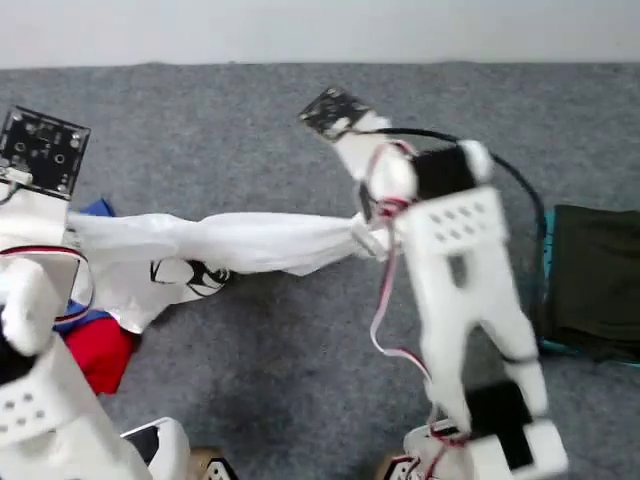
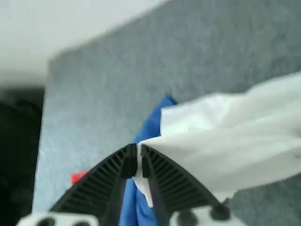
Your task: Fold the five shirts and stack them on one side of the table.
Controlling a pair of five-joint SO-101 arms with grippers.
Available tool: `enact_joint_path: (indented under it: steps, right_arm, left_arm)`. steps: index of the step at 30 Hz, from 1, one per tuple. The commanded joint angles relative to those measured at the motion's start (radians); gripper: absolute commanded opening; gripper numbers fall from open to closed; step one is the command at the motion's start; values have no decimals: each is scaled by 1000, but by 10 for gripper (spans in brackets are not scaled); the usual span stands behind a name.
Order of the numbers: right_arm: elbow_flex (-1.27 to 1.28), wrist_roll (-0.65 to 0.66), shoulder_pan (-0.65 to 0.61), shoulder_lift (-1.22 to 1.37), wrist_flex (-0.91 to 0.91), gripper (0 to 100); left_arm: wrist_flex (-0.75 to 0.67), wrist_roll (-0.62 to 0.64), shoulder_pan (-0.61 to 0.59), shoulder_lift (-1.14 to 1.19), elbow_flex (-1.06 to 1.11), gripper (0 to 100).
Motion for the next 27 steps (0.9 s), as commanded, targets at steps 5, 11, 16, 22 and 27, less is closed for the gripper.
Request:
enact_joint_path:
  steps: [5, 11, 16, 22, 27]
  right_arm:
    - [-49, 72, 116, -268, 27, 10]
    - [-43, 80, 145, -266, -53, 10]
    - [-35, 74, 87, -31, -39, 13]
    - [-48, 71, 73, 348, -33, 202]
    - [-184, 28, 71, 464, 39, 234]
  left_arm:
    - [9, 9, 71, -23, -186, 14]
    - [41, 5, 86, -15, -168, 14]
    - [43, 3, 81, -21, 74, 14]
    - [-37, -58, 80, -20, 438, 14]
    - [-109, -60, 78, -23, 595, 14]
